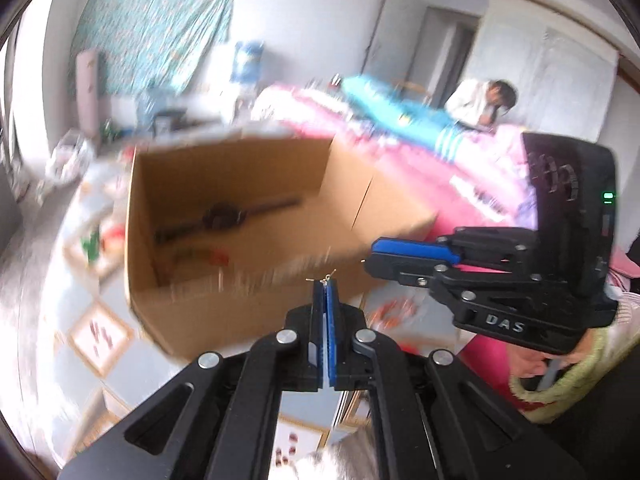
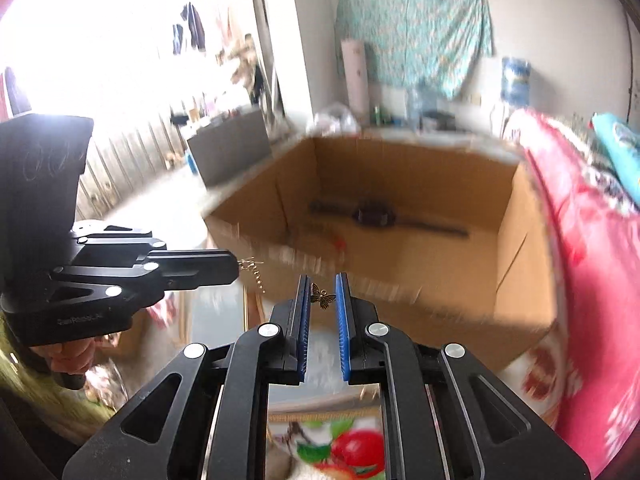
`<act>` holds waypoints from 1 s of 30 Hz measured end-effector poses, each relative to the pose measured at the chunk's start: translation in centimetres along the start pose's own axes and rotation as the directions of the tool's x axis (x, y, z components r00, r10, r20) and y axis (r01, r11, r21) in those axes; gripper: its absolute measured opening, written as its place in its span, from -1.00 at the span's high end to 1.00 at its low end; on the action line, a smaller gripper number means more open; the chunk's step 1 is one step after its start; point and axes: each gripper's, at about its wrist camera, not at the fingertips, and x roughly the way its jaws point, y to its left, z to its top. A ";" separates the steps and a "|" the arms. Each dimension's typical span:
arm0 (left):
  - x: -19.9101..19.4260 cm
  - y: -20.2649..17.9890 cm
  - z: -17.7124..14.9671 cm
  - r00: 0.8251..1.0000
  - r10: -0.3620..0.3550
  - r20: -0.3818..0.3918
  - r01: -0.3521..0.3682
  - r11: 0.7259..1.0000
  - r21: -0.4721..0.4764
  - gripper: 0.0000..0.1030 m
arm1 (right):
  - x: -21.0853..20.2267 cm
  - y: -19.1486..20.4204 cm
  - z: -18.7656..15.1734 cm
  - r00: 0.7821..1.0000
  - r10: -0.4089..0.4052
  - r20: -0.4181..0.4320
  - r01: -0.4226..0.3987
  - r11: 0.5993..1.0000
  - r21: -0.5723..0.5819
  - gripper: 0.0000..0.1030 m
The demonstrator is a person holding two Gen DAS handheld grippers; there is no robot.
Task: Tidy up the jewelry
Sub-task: 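Carry the earring over the box and open the right gripper inside, then withdraw the right gripper from the box toward the orange bead bracelet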
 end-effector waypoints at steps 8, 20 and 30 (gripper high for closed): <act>4.3 2.7 5.9 0.997 -0.007 -0.081 0.005 0.999 -0.033 0.98 | 4.6 -6.2 6.2 0.991 0.075 -0.107 -0.059 0.988 0.144 0.79; 15.3 5.8 7.4 0.926 -0.004 -0.376 -0.049 0.990 -0.130 0.83 | 13.1 -9.5 8.2 0.944 0.116 -0.310 -0.040 0.970 0.239 0.70; 12.8 6.7 7.7 0.960 0.007 -0.281 -0.059 0.983 -0.175 0.75 | 9.2 -10.1 8.6 0.975 0.085 -0.206 -0.033 0.969 0.247 0.70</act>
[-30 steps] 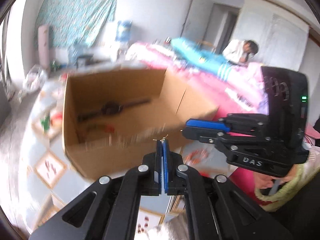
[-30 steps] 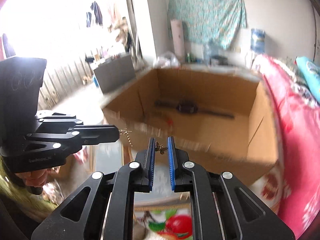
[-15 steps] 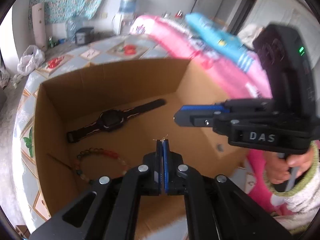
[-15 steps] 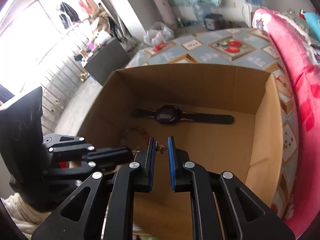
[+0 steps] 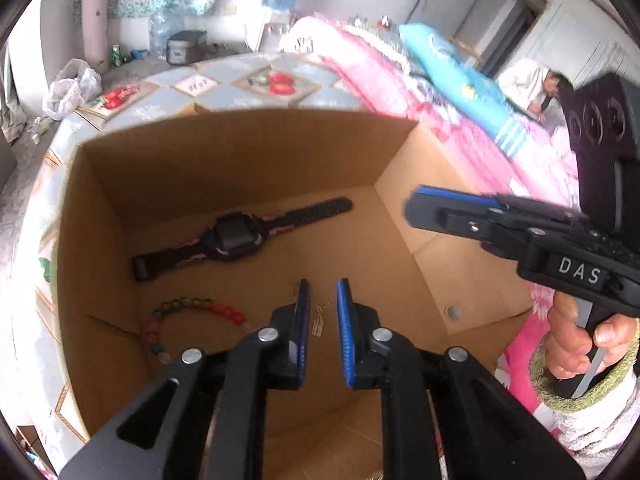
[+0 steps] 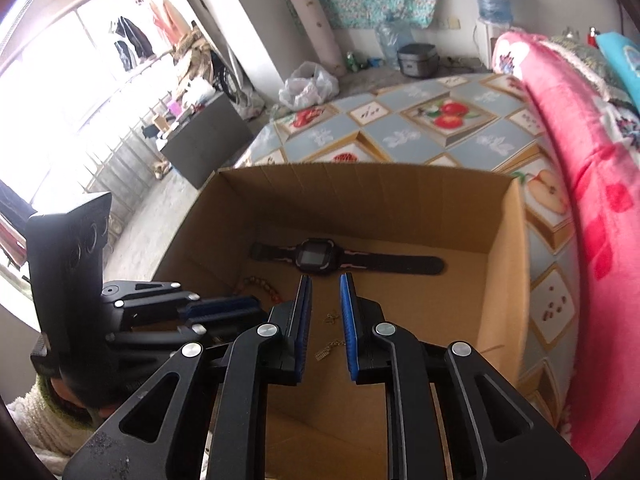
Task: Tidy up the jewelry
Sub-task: 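Withdraw the right gripper from the box toward the orange bead bracelet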
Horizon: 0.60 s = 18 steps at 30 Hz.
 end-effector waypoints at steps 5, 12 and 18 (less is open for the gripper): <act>-3.7 0.0 -1.1 0.992 -0.019 0.121 0.017 1.000 0.013 0.75 | -3.2 0.2 -0.8 0.996 0.031 0.080 -0.031 0.999 -0.007 0.70; -8.5 -2.6 -6.2 0.960 -0.150 0.237 0.113 0.981 0.160 0.75 | -9.1 1.3 -4.3 0.969 0.124 0.212 -0.105 0.989 -0.102 0.70; -8.7 -5.2 -11.6 0.945 -0.286 0.161 0.237 0.934 0.267 0.75 | -10.2 1.1 -8.6 0.962 0.211 0.174 -0.188 0.972 -0.143 0.66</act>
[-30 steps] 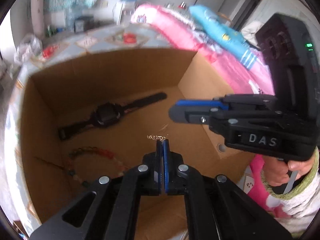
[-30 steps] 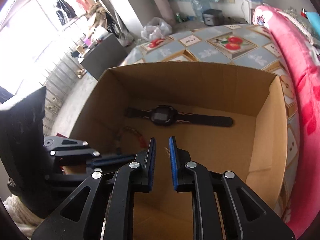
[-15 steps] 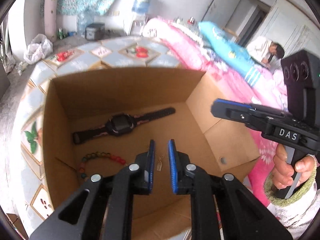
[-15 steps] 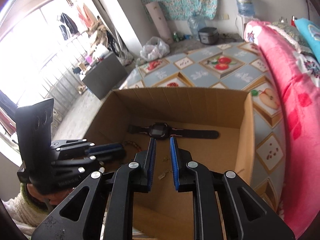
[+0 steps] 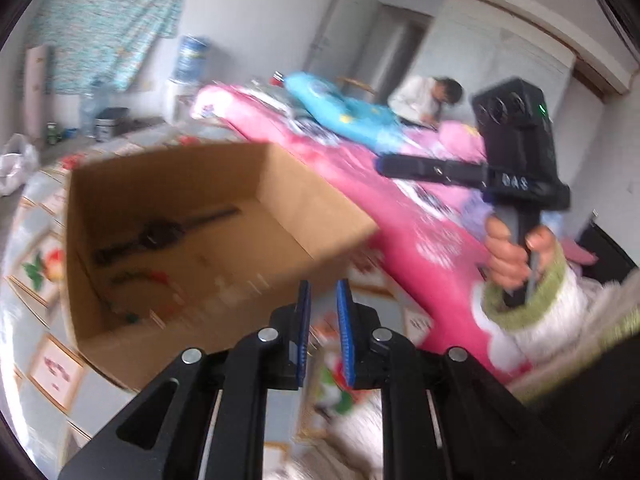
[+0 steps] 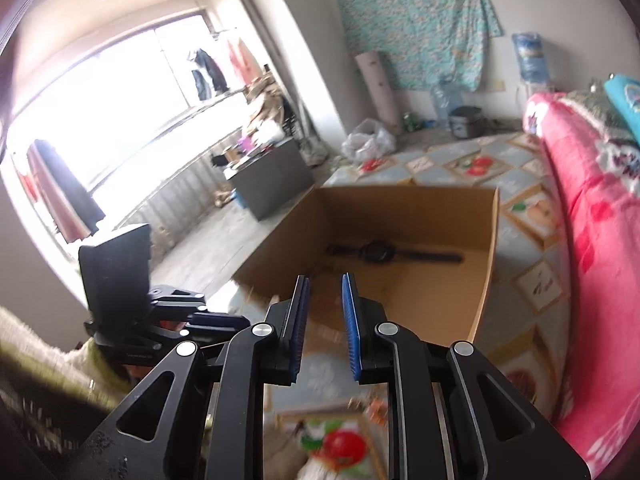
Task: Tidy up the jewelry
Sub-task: 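Withdraw the right gripper from the box toward the orange bead bracelet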
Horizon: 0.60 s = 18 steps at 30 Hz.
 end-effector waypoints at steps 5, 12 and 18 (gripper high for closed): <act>3.9 -2.0 -3.3 0.994 0.041 -0.103 -0.037 0.999 0.040 0.75 | 1.5 -0.4 -3.7 0.997 0.002 -0.078 0.002 0.998 0.056 0.66; 11.0 -2.1 -6.3 0.959 0.198 -0.203 -0.185 0.979 0.083 0.75 | 6.4 -2.8 -9.3 0.962 -0.082 -0.261 0.136 0.972 0.193 0.65; 13.4 -2.3 -6.8 0.940 0.272 -0.206 -0.246 0.958 0.144 0.75 | 8.0 -3.0 -10.8 0.941 -0.117 -0.316 0.181 0.967 0.181 0.66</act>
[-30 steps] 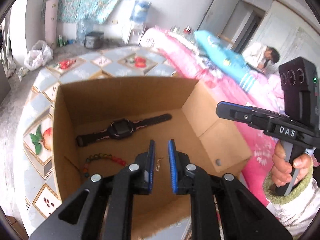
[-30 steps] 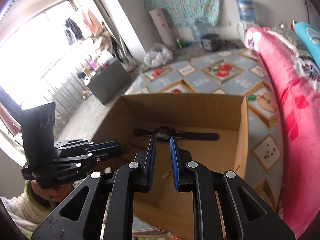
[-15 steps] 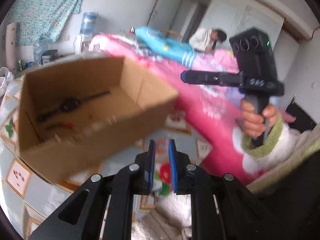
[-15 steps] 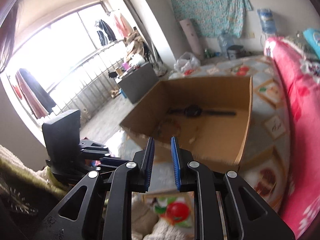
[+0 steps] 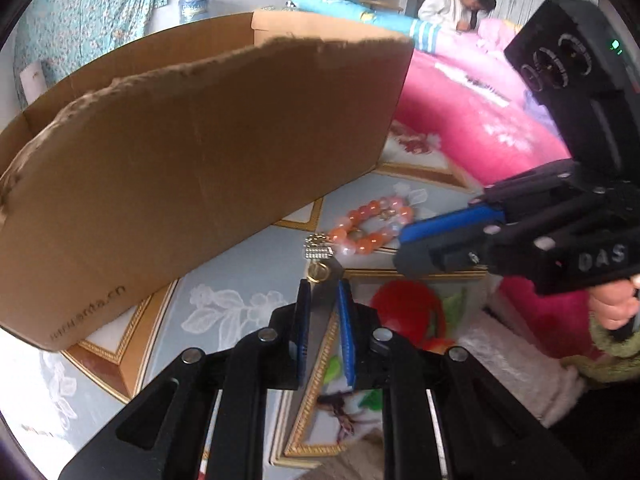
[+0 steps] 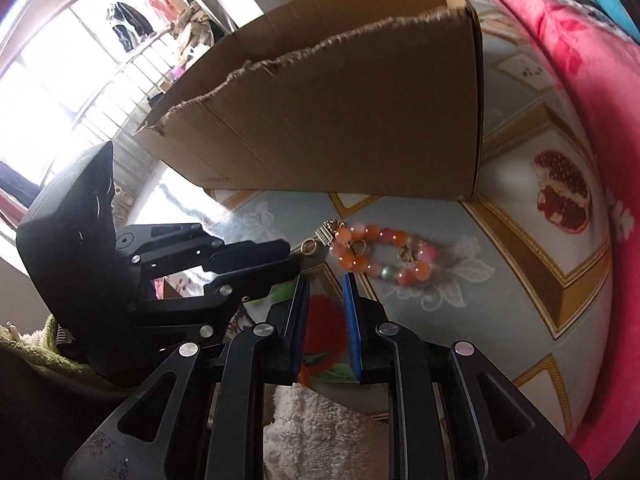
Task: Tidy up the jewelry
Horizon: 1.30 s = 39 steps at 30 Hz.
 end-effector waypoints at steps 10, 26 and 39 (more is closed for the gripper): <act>1.3 -1.2 0.6 0.999 0.048 0.003 -0.048 0.997 0.059 0.75 | 0.2 -0.5 -0.7 1.000 0.007 0.016 -0.008 1.000 0.023 0.65; 1.4 -1.1 0.9 0.999 0.041 0.010 -0.042 0.997 0.072 0.80 | -1.7 -1.8 -1.5 0.999 -0.004 0.041 0.003 0.999 0.032 0.65; -0.9 1.5 -0.2 0.999 0.045 0.031 -0.044 0.998 -0.048 0.80 | -1.0 2.6 -1.1 0.985 -0.148 0.089 0.161 0.974 -0.162 0.65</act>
